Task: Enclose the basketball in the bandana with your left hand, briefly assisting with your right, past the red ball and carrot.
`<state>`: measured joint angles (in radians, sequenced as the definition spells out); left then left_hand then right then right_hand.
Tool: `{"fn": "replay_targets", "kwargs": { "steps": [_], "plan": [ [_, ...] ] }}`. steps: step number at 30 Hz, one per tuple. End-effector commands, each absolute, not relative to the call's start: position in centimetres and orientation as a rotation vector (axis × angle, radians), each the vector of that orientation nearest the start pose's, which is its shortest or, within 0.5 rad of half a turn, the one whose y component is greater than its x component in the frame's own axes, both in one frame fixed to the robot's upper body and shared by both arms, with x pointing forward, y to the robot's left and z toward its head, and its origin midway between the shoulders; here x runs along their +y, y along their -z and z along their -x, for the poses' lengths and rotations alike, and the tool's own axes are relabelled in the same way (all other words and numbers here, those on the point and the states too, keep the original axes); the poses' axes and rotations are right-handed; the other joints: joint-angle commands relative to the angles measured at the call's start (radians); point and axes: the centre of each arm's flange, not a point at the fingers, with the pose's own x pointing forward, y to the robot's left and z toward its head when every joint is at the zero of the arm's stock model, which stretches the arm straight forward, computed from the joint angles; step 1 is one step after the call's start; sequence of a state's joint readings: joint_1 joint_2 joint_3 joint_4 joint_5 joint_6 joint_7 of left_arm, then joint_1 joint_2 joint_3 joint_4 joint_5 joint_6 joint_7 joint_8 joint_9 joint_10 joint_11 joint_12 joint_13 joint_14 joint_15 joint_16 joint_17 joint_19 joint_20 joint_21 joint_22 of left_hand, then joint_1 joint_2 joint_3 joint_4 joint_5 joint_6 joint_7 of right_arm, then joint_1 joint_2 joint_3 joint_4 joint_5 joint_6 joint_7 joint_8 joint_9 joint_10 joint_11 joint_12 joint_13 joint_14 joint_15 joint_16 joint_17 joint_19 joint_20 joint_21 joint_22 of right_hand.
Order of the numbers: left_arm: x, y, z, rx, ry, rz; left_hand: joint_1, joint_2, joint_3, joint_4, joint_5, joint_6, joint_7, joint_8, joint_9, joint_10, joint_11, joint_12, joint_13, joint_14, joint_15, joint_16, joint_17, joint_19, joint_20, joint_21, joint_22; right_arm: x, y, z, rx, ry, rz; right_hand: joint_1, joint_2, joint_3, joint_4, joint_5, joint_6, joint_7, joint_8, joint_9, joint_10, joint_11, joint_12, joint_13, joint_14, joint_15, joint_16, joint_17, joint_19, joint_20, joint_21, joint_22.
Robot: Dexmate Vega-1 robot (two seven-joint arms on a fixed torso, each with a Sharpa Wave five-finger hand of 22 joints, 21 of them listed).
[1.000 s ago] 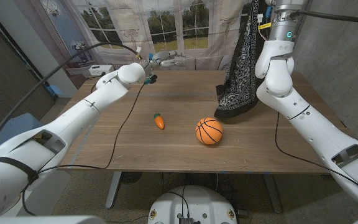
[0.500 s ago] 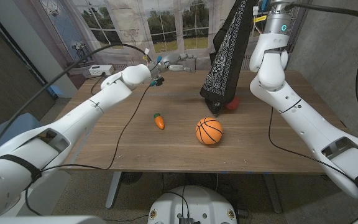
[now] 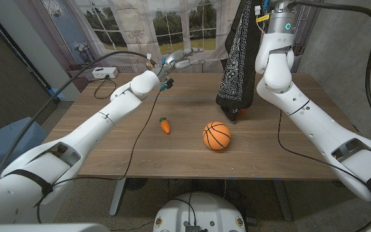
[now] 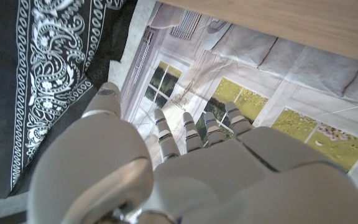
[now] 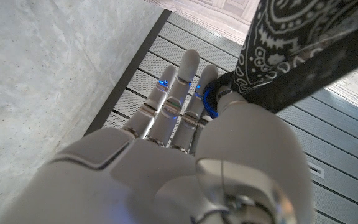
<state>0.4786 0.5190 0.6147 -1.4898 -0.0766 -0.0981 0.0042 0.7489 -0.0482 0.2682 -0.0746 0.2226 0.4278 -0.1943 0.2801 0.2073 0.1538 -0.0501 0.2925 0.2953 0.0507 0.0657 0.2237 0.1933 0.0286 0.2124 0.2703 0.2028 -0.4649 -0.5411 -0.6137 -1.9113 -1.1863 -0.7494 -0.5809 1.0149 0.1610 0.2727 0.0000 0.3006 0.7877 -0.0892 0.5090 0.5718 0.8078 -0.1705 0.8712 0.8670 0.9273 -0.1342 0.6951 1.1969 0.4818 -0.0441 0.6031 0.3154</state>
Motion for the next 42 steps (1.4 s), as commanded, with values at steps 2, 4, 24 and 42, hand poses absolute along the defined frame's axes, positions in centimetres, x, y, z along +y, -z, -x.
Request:
{"fn": "replay_targets", "kwargs": {
  "steps": [2, 4, 24, 42],
  "plan": [
    [11.0, -16.2, -61.7, -0.905, 0.338, -0.562, -0.033, -0.023, -0.034, 0.005, 0.009, 0.080, 0.078, 0.025, 0.006, 0.038, -0.004, 0.012, 0.007, 0.015, 0.008, 0.005, 0.007, 0.002, 0.002, 0.000, 0.003, -17.6, -26.6, -42.0, -1.330, 1.358, 1.169, 0.002, 0.010, 0.002, 0.004, 0.006, 0.017, -0.008, 0.104, 0.001, 0.012, -0.016, -0.001, 0.003, 0.010, -0.089, -0.002, 0.004, -0.004, -0.031, 0.010, 0.001],
    [10.6, -16.6, -61.6, -0.907, 0.341, -0.578, -0.038, -0.025, -0.038, 0.007, 0.010, 0.081, 0.084, 0.025, 0.006, 0.043, 0.000, 0.014, 0.007, 0.015, 0.010, 0.005, 0.008, 0.000, 0.002, -0.001, 0.004, -17.6, -26.6, -41.9, -1.333, 1.348, 1.167, 0.003, 0.010, 0.002, 0.004, 0.006, 0.017, -0.006, 0.105, 0.001, 0.014, -0.017, -0.001, 0.003, 0.011, -0.089, -0.003, 0.005, -0.003, -0.031, 0.012, 0.001],
    [8.3, -18.6, -60.5, -0.877, 0.276, -0.600, -0.036, 0.008, -0.044, 0.007, 0.016, 0.160, 0.116, 0.045, 0.011, 0.122, -0.020, 0.034, 0.015, 0.073, -0.003, 0.021, 0.007, 0.019, 0.002, 0.007, 0.013, -15.7, -25.7, -42.2, -1.436, 1.286, 1.179, 0.007, 0.010, 0.001, 0.004, 0.006, 0.018, -0.008, 0.111, -0.003, 0.017, -0.017, -0.004, 0.002, 0.016, -0.089, -0.008, 0.010, -0.009, -0.030, 0.023, -0.003],
    [6.0, -19.4, -61.0, -0.859, 0.432, -0.737, 0.060, -0.006, -0.032, -0.060, 0.002, 0.219, 0.077, 0.076, 0.023, 0.136, -0.055, 0.022, 0.020, 0.091, -0.010, 0.012, -0.001, 0.062, 0.002, 0.019, 0.010, -13.5, -25.8, -41.6, -1.548, 1.207, 1.139, 0.010, 0.010, 0.000, 0.004, 0.006, 0.019, -0.006, 0.116, -0.005, 0.020, -0.017, -0.006, 0.003, 0.021, -0.089, -0.012, 0.013, -0.010, -0.029, 0.034, -0.006]
  ]
}}
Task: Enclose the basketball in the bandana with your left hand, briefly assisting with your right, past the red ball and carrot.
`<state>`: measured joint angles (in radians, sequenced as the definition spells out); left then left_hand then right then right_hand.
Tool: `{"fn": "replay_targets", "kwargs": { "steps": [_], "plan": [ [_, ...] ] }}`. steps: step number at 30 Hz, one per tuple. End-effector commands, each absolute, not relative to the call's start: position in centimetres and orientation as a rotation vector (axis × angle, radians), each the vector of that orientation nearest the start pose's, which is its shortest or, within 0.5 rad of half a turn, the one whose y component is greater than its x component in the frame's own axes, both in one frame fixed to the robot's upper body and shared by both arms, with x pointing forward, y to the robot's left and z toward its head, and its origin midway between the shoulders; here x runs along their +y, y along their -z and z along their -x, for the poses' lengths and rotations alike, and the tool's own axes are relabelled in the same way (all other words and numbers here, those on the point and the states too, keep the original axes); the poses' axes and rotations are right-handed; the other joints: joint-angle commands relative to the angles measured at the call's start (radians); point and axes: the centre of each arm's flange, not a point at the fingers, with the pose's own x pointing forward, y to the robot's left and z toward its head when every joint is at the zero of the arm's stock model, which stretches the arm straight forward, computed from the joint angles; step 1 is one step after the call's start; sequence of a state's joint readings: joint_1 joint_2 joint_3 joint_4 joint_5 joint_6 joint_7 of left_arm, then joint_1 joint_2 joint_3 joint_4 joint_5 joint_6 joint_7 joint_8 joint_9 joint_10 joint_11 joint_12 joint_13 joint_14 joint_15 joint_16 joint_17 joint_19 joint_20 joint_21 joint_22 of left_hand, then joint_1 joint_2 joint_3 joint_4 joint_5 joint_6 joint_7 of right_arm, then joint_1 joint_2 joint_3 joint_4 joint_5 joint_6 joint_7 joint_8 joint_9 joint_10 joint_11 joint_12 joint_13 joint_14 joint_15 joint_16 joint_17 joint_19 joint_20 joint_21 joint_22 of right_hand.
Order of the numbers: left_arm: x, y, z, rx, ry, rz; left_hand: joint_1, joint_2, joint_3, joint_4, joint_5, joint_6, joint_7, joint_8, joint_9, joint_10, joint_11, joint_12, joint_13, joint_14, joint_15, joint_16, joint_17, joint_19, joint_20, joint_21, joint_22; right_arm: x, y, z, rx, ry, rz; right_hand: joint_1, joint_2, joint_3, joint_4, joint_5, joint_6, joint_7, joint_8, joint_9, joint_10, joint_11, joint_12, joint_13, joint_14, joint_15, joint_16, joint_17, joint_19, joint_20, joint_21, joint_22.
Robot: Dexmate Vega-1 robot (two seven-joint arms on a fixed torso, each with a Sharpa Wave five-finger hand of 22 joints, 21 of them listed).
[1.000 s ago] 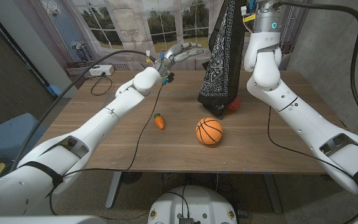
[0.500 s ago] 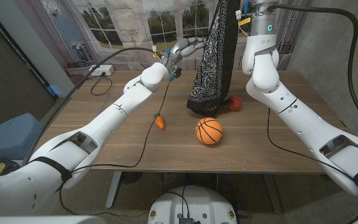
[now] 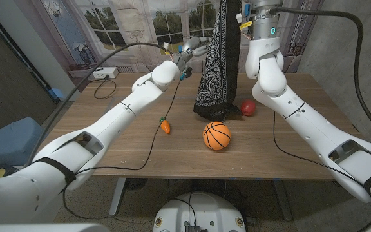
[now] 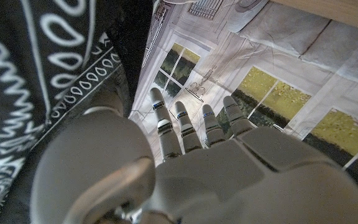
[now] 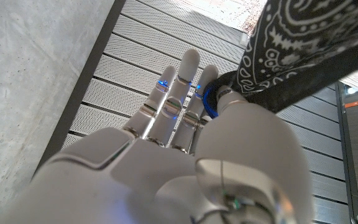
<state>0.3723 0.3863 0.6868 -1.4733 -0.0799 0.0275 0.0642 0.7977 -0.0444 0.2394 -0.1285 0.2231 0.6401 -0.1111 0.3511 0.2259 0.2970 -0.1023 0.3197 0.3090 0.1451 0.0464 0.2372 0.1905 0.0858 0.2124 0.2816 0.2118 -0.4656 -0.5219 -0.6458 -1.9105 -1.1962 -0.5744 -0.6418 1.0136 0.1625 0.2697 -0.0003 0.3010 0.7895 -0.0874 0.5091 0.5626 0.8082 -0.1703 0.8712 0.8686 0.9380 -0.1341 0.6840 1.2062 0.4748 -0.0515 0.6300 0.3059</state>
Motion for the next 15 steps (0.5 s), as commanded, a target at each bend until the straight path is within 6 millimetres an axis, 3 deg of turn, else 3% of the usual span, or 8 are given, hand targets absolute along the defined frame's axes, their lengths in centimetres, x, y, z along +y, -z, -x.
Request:
{"fn": "replay_targets", "kwargs": {
  "steps": [1, 3, 5, 6, 8, 11, 15],
  "plan": [
    [5.9, -19.4, -61.1, -0.862, 0.425, -0.758, 0.016, -0.006, -0.001, -0.007, 0.002, 0.006, -0.005, 0.004, 0.004, -0.016, -0.002, -0.009, 0.007, -0.007, 0.012, -0.004, 0.002, 0.004, 0.003, 0.006, 0.001, -13.5, -25.7, -41.6, -1.561, 1.198, 1.134, 0.012, 0.008, 0.003, 0.005, 0.005, 0.017, -0.008, 0.116, 0.004, 0.020, -0.017, -0.006, 0.002, 0.011, -0.090, -0.001, 0.003, -0.003, -0.021, 0.008, 0.003],
    [5.6, -19.3, -61.3, -0.838, 0.432, -0.778, 0.025, 0.006, 0.005, -0.008, 0.003, 0.002, 0.001, 0.001, 0.003, -0.018, -0.001, -0.010, 0.008, -0.009, 0.014, -0.005, 0.003, 0.002, 0.003, 0.005, 0.001, -13.5, -25.7, -41.5, -1.567, 1.192, 1.125, 0.012, 0.008, 0.003, 0.005, 0.005, 0.017, -0.008, 0.117, 0.003, 0.020, -0.018, -0.006, 0.002, 0.012, -0.089, -0.001, 0.003, -0.005, -0.022, 0.009, 0.003],
    [5.6, -18.8, -61.9, -0.823, 0.406, -0.775, 0.054, 0.047, 0.027, -0.012, 0.000, 0.000, 0.014, -0.004, 0.001, -0.013, 0.003, -0.011, 0.010, -0.008, 0.018, -0.005, 0.004, 0.000, 0.002, 0.002, 0.000, -13.6, -25.6, -41.5, -1.586, 1.184, 1.101, 0.012, 0.009, 0.003, 0.005, 0.005, 0.017, -0.008, 0.117, 0.003, 0.021, -0.018, -0.007, 0.002, 0.013, -0.089, -0.001, 0.004, -0.003, -0.021, 0.010, 0.002],
    [5.6, -18.8, -61.9, -0.823, 0.405, -0.775, 0.080, 0.072, 0.043, -0.019, -0.010, 0.009, 0.018, -0.005, -0.001, -0.002, -0.002, -0.008, 0.011, -0.005, 0.015, -0.006, 0.003, 0.002, 0.002, 0.003, 0.000, -13.6, -25.6, -41.5, -1.587, 1.184, 1.100, 0.012, 0.009, 0.003, 0.005, 0.005, 0.016, -0.009, 0.117, 0.002, 0.021, -0.017, -0.007, 0.002, 0.014, -0.089, -0.001, 0.004, -0.003, -0.021, 0.011, 0.002],
    [5.5, -18.5, -62.3, -0.806, 0.407, -0.770, 0.103, 0.086, 0.054, -0.027, -0.019, 0.035, 0.021, 0.001, -0.003, 0.009, -0.007, -0.006, 0.012, 0.008, 0.009, -0.003, 0.002, 0.010, 0.002, 0.005, 0.000, -13.7, -25.6, -41.4, -1.583, 1.173, 1.097, 0.012, 0.009, 0.003, 0.005, 0.005, 0.017, -0.007, 0.118, 0.001, 0.023, -0.017, -0.007, 0.001, 0.015, -0.090, -0.001, 0.004, -0.001, -0.020, 0.013, 0.002],
    [5.2, -18.4, -62.4, -0.809, 0.343, -0.840, 0.179, 0.130, 0.098, -0.048, -0.018, 0.061, 0.042, 0.002, -0.007, 0.024, 0.000, -0.006, 0.014, 0.015, 0.010, -0.006, 0.000, 0.021, 0.001, 0.008, 0.000, -13.8, -25.5, -41.4, -1.588, 1.175, 1.090, 0.013, 0.009, 0.003, 0.005, 0.005, 0.016, -0.005, 0.118, 0.001, 0.023, -0.017, -0.007, 0.001, 0.016, -0.090, -0.002, 0.004, -0.002, -0.020, 0.015, 0.001],
    [4.8, -17.6, -63.5, -0.771, 0.359, -0.850, 0.219, 0.144, 0.119, -0.052, -0.014, 0.070, 0.044, 0.000, -0.008, 0.028, -0.003, -0.008, 0.016, 0.025, 0.005, -0.007, -0.002, 0.026, 0.002, 0.010, 0.000, -14.1, -25.5, -41.4, -1.580, 1.155, 1.074, 0.014, 0.009, 0.003, 0.005, 0.005, 0.016, -0.006, 0.119, -0.001, 0.024, -0.018, -0.008, 0.002, 0.018, -0.090, -0.002, 0.005, -0.003, -0.020, 0.018, 0.000]
  ]
}}
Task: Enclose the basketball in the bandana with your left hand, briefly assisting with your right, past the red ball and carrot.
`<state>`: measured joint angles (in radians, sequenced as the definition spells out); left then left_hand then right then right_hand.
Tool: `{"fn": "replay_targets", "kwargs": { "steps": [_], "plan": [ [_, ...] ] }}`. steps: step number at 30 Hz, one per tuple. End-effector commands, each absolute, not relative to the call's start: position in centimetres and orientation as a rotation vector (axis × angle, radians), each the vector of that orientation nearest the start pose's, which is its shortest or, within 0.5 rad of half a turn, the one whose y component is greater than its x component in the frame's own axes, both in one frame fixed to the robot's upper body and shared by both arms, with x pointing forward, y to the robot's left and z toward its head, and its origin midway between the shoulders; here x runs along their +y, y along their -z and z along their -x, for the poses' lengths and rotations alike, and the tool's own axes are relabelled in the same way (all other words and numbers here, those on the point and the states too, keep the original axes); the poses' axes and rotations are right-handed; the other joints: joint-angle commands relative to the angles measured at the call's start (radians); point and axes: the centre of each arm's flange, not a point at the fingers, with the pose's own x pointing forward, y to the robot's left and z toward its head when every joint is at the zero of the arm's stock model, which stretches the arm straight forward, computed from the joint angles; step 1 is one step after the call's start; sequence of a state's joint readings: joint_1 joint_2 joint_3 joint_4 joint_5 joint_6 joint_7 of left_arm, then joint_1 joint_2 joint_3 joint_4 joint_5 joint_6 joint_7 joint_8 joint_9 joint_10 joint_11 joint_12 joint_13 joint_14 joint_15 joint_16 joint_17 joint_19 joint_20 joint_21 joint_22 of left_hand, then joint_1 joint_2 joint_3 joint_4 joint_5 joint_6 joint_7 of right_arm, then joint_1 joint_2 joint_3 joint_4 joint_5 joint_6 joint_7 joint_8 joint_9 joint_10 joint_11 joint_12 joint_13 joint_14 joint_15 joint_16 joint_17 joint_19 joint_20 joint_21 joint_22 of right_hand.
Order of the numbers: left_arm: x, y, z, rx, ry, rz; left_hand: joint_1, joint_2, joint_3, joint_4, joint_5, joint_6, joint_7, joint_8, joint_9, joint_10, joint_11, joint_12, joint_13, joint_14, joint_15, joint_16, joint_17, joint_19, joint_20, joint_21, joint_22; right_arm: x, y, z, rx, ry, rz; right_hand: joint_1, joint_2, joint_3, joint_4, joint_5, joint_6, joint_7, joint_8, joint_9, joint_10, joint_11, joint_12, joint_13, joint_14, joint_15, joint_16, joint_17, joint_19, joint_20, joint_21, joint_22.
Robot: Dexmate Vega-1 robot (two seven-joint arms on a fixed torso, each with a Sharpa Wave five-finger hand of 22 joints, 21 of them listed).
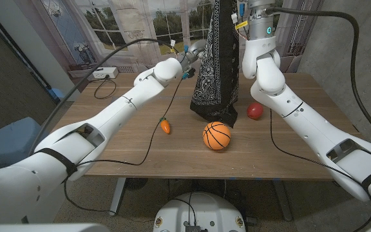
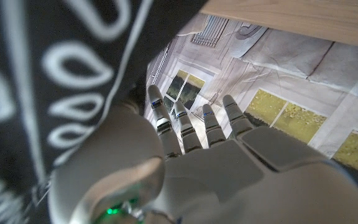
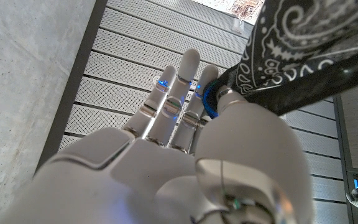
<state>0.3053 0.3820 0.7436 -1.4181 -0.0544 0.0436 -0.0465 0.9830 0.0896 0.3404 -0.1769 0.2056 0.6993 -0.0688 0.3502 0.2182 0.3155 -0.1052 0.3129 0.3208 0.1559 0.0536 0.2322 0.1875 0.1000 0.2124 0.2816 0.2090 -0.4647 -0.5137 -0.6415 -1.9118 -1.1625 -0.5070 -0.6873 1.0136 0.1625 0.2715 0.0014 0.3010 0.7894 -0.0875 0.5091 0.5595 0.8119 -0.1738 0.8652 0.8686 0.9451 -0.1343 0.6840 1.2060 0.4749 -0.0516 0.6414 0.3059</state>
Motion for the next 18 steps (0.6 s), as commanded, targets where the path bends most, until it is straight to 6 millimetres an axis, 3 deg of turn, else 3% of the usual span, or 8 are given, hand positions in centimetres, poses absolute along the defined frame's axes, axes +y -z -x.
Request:
{"fn": "replay_targets", "kwargs": {
  "steps": [1, 5, 9, 11, 12, 15, 16, 18],
  "plan": [
    [4.8, -17.4, -63.7, -0.761, 0.374, -0.832, 0.034, 0.010, 0.019, -0.004, 0.003, 0.010, 0.003, 0.000, -0.001, 0.010, 0.001, -0.001, 0.004, 0.014, -0.001, -0.002, 0.001, 0.012, 0.002, 0.010, 0.002, -14.1, -25.5, -41.4, -1.582, 1.174, 1.085, 0.015, 0.008, 0.001, 0.003, 0.005, 0.016, -0.007, 0.119, 0.002, 0.019, -0.014, -0.002, 0.002, 0.011, -0.089, -0.003, 0.005, -0.002, -0.020, 0.008, 0.000],
    [4.4, -17.1, -64.3, -0.748, 0.384, -0.805, 0.015, -0.001, 0.007, 0.012, -0.004, 0.025, 0.003, 0.000, -0.002, 0.020, -0.002, 0.001, 0.005, 0.019, -0.004, -0.002, 0.001, 0.017, 0.003, 0.012, 0.003, -14.1, -25.5, -41.4, -1.586, 1.159, 1.088, 0.015, 0.008, 0.001, 0.003, 0.005, 0.017, -0.005, 0.121, 0.002, 0.020, -0.015, -0.002, 0.003, 0.011, -0.089, -0.004, 0.005, -0.004, -0.021, 0.010, -0.001],
    [4.1, -17.0, -64.4, -0.767, 0.356, -0.784, 0.000, 0.004, -0.002, 0.023, -0.011, 0.096, 0.033, 0.012, -0.007, 0.051, 0.000, 0.009, 0.008, 0.039, -0.012, 0.002, 0.001, 0.028, 0.003, 0.016, 0.004, -14.3, -25.5, -41.4, -1.594, 1.164, 1.090, 0.016, 0.009, 0.001, 0.003, 0.005, 0.016, -0.004, 0.122, 0.001, 0.021, -0.014, -0.004, 0.001, 0.011, -0.089, -0.006, 0.004, -0.004, -0.020, 0.014, -0.002],
    [4.0, -17.0, -64.4, -0.775, 0.374, -0.770, 0.007, 0.048, 0.012, 0.026, -0.014, 0.269, 0.064, 0.063, -0.002, 0.120, -0.012, 0.028, 0.010, 0.065, -0.026, 0.006, 0.001, 0.049, 0.003, 0.025, 0.004, -14.5, -25.5, -41.4, -1.593, 1.175, 1.087, 0.016, 0.009, 0.000, 0.004, 0.005, 0.016, -0.005, 0.123, 0.000, 0.020, -0.012, -0.004, 0.002, 0.012, -0.089, -0.007, 0.004, -0.006, -0.020, 0.016, -0.003],
    [4.0, -17.2, -64.1, -0.796, 0.335, -0.803, 0.003, 0.055, 0.013, 0.030, -0.018, 0.304, 0.074, 0.077, 0.006, 0.131, -0.007, 0.029, 0.011, 0.077, -0.037, 0.009, 0.002, 0.056, 0.003, 0.029, 0.004, -14.6, -25.5, -41.4, -1.584, 1.182, 1.089, 0.016, 0.009, 0.000, 0.004, 0.005, 0.015, -0.007, 0.123, 0.000, 0.021, -0.011, -0.004, 0.001, 0.013, -0.089, -0.007, 0.004, -0.005, -0.020, 0.017, -0.003],
    [3.9, -17.5, -63.6, -0.806, 0.301, -0.829, -0.002, 0.096, 0.033, 0.049, -0.021, 0.294, 0.085, 0.088, 0.034, 0.130, -0.006, 0.024, 0.014, 0.085, -0.045, 0.011, 0.007, 0.074, 0.002, 0.037, 0.006, -15.1, -25.5, -41.5, -1.574, 1.189, 1.080, 0.017, 0.009, 0.000, 0.003, 0.005, 0.017, -0.005, 0.124, 0.000, 0.022, -0.014, -0.004, 0.002, 0.015, -0.089, -0.007, 0.004, -0.005, -0.019, 0.019, -0.004],
    [3.9, -17.4, -63.4, -0.799, 0.278, -0.818, -0.012, 0.112, 0.050, 0.073, -0.015, 0.255, 0.081, 0.096, 0.067, 0.130, -0.013, 0.019, 0.020, 0.084, -0.048, 0.012, 0.014, 0.083, 0.003, 0.043, 0.007, -15.3, -25.5, -41.5, -1.569, 1.181, 1.069, 0.017, 0.008, 0.000, 0.004, 0.004, 0.016, -0.006, 0.124, -0.001, 0.023, -0.013, -0.005, 0.001, 0.014, -0.089, -0.008, 0.005, -0.005, -0.020, 0.020, -0.004],
    [3.9, -17.5, -63.1, -0.827, 0.246, -0.830, -0.031, 0.114, 0.102, 0.133, 0.008, 0.159, 0.071, 0.144, 0.167, 0.114, -0.022, 0.004, 0.046, 0.074, -0.046, 0.013, 0.031, 0.086, 0.003, 0.052, 0.011, -15.5, -25.4, -41.5, -1.561, 1.194, 1.071, 0.017, 0.008, -0.001, 0.004, 0.004, 0.014, -0.007, 0.124, -0.002, 0.021, -0.014, -0.004, 0.004, 0.014, -0.089, -0.008, 0.005, -0.006, -0.020, 0.022, -0.005]
  ]
}}
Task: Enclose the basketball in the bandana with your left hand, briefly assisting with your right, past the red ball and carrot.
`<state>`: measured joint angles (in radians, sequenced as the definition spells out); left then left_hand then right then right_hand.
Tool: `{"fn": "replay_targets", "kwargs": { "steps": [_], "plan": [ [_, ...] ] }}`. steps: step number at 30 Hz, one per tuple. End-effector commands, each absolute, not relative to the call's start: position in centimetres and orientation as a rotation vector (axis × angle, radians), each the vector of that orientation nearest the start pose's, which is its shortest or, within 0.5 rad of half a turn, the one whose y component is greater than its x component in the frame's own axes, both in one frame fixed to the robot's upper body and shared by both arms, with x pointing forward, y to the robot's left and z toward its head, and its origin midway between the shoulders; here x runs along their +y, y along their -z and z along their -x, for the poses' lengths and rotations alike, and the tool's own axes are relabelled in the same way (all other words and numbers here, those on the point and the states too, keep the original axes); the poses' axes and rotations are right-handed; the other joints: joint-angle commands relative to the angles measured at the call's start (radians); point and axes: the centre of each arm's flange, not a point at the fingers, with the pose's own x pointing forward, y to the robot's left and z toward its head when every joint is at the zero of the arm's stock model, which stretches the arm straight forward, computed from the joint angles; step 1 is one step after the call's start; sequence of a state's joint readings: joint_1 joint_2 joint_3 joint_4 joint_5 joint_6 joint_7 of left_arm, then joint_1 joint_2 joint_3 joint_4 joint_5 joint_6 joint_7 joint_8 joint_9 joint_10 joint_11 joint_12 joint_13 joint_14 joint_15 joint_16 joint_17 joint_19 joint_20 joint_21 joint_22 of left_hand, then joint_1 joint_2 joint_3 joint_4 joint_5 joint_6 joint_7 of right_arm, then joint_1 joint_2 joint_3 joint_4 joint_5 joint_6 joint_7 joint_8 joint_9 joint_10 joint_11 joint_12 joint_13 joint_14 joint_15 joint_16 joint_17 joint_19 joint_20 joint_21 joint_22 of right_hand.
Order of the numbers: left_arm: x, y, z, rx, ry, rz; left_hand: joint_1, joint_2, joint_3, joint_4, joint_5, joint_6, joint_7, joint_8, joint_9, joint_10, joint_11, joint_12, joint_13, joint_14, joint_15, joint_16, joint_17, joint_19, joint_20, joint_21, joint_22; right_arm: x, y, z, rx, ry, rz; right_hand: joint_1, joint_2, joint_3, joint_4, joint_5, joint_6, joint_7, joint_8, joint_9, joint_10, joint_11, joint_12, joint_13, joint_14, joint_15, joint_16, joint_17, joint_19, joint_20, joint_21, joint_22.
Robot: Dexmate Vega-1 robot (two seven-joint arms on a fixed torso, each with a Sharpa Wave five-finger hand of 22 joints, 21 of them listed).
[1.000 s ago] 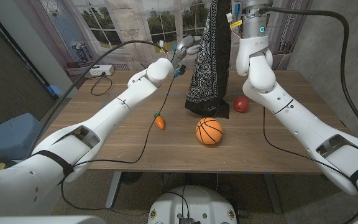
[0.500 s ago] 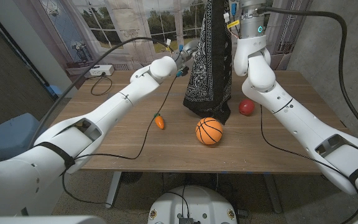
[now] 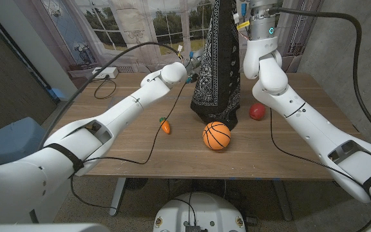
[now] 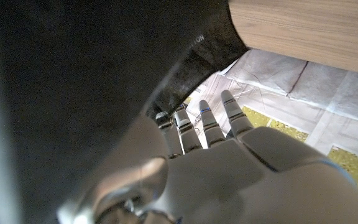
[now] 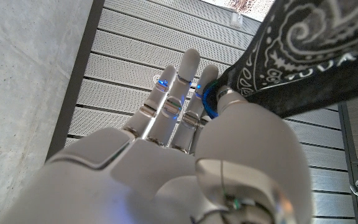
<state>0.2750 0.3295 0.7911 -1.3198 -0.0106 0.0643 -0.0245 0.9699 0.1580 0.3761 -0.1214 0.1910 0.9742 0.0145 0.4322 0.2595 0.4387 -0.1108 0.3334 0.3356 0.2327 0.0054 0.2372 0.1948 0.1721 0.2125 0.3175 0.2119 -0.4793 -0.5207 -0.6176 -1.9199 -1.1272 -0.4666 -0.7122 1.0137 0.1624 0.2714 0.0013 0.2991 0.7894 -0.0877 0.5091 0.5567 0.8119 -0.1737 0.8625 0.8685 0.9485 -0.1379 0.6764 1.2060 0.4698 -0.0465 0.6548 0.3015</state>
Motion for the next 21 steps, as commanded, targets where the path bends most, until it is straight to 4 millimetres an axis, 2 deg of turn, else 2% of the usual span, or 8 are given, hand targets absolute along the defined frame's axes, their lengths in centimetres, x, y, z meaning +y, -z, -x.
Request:
{"fn": "replay_targets", "kwargs": {
  "steps": [1, 3, 5, 7, 9, 12, 15, 21],
  "plan": [
    [3.9, -17.4, -62.9, -0.825, 0.211, -0.817, -0.026, 0.046, 0.079, 0.097, 0.030, -0.140, -0.021, 0.080, 0.157, -0.014, -0.018, -0.021, 0.040, -0.005, 0.000, 0.009, 0.028, 0.018, 0.003, 0.020, 0.010, -15.7, -25.4, -41.6, -1.555, 1.197, 1.072, 0.016, 0.009, -0.001, 0.004, 0.006, 0.015, -0.005, 0.125, 0.002, 0.022, -0.014, -0.003, 0.002, 0.012, -0.085, -0.001, 0.005, 0.000, -0.024, 0.010, -0.001],
    [4.2, -17.3, -62.2, -0.870, 0.116, -0.823, -0.042, 0.038, 0.099, 0.138, 0.055, -0.204, -0.042, 0.123, 0.231, -0.022, -0.024, -0.024, 0.065, 0.001, -0.011, 0.011, 0.034, 0.029, 0.002, 0.034, 0.016, -16.1, -25.4, -41.7, -1.542, 1.217, 1.081, 0.017, 0.009, -0.001, 0.005, 0.006, 0.014, -0.005, 0.126, 0.003, 0.023, -0.012, -0.002, 0.003, 0.012, -0.085, -0.001, 0.005, -0.001, -0.024, 0.011, -0.001],
    [4.6, -17.4, -61.8, -0.891, 0.068, -0.802, -0.049, 0.034, 0.105, 0.162, 0.079, -0.245, -0.057, 0.158, 0.287, -0.005, -0.033, -0.008, 0.087, 0.026, -0.027, 0.012, 0.036, 0.052, -0.022, 0.053, 0.020, -16.7, -25.4, -41.9, -1.516, 1.214, 1.071, 0.017, 0.009, -0.001, 0.005, 0.006, 0.014, -0.005, 0.126, 0.002, 0.022, -0.014, -0.002, 0.005, 0.012, -0.086, -0.002, 0.005, -0.002, -0.025, 0.012, -0.002],
    [5.5, -17.4, -61.0, -0.918, -0.034, -0.761, -0.052, 0.032, 0.107, 0.172, 0.092, -0.257, -0.066, 0.179, 0.315, 0.020, -0.040, 0.008, 0.100, 0.041, -0.037, 0.013, 0.037, 0.061, -0.031, 0.062, 0.023, -17.5, -25.5, -42.1, -1.484, 1.235, 1.067, 0.017, 0.008, -0.001, 0.004, 0.006, 0.016, -0.003, 0.128, 0.002, 0.023, -0.014, -0.002, 0.004, 0.013, -0.086, -0.002, 0.005, -0.002, -0.025, 0.013, -0.002],
    [6.2, -17.9, -60.2, -0.946, -0.120, -0.775, -0.054, 0.032, 0.109, 0.181, 0.104, -0.267, -0.069, 0.200, 0.341, 0.041, -0.049, 0.021, 0.111, 0.063, -0.057, 0.016, 0.039, 0.073, -0.050, 0.072, 0.025, -18.4, -25.4, -42.2, -1.465, 1.242, 1.061, 0.018, 0.009, -0.001, 0.004, 0.006, 0.015, -0.004, 0.128, 0.000, 0.023, -0.014, -0.002, 0.005, 0.013, -0.086, -0.003, 0.005, -0.002, -0.025, 0.015, -0.003],
    [7.5, -18.8, -59.0, -0.965, -0.272, -0.820, -0.055, 0.031, 0.110, 0.188, 0.113, -0.274, -0.070, 0.218, 0.362, 0.054, -0.054, 0.031, 0.121, 0.079, -0.061, 0.017, 0.040, 0.081, -0.062, 0.080, 0.027, -19.8, -25.2, -42.3, -1.412, 1.231, 1.035, 0.018, 0.008, -0.002, 0.005, 0.006, 0.013, -0.004, 0.128, 0.000, 0.022, -0.015, -0.002, 0.007, 0.012, -0.085, -0.004, 0.005, -0.005, -0.025, 0.018, -0.004],
    [8.9, -19.8, -58.5, -0.956, -0.272, -0.806, -0.055, 0.031, 0.111, 0.192, 0.119, -0.276, -0.067, 0.230, 0.375, 0.056, -0.056, 0.034, 0.127, 0.085, -0.068, 0.017, 0.040, 0.084, -0.066, 0.084, 0.027, -21.2, -25.0, -42.6, -1.352, 1.239, 1.025, 0.018, 0.008, -0.002, 0.005, 0.006, 0.013, -0.005, 0.128, -0.001, 0.021, -0.014, -0.004, 0.006, 0.012, -0.086, -0.005, 0.005, -0.007, -0.025, 0.019, -0.005],
    [11.7, -22.1, -56.0, -0.989, -0.432, -0.829, -0.055, 0.030, 0.113, 0.199, 0.128, -0.284, -0.069, 0.253, 0.402, 0.060, -0.058, 0.041, 0.138, 0.090, -0.071, 0.013, 0.042, 0.086, -0.067, 0.091, 0.029, -24.1, -24.9, -43.7, -1.233, 1.266, 1.029, 0.019, 0.007, -0.003, 0.005, 0.006, 0.011, -0.006, 0.129, -0.002, 0.020, -0.015, -0.004, 0.008, 0.010, -0.085, -0.008, 0.005, -0.009, -0.026, 0.022, -0.006]
  ]
}}
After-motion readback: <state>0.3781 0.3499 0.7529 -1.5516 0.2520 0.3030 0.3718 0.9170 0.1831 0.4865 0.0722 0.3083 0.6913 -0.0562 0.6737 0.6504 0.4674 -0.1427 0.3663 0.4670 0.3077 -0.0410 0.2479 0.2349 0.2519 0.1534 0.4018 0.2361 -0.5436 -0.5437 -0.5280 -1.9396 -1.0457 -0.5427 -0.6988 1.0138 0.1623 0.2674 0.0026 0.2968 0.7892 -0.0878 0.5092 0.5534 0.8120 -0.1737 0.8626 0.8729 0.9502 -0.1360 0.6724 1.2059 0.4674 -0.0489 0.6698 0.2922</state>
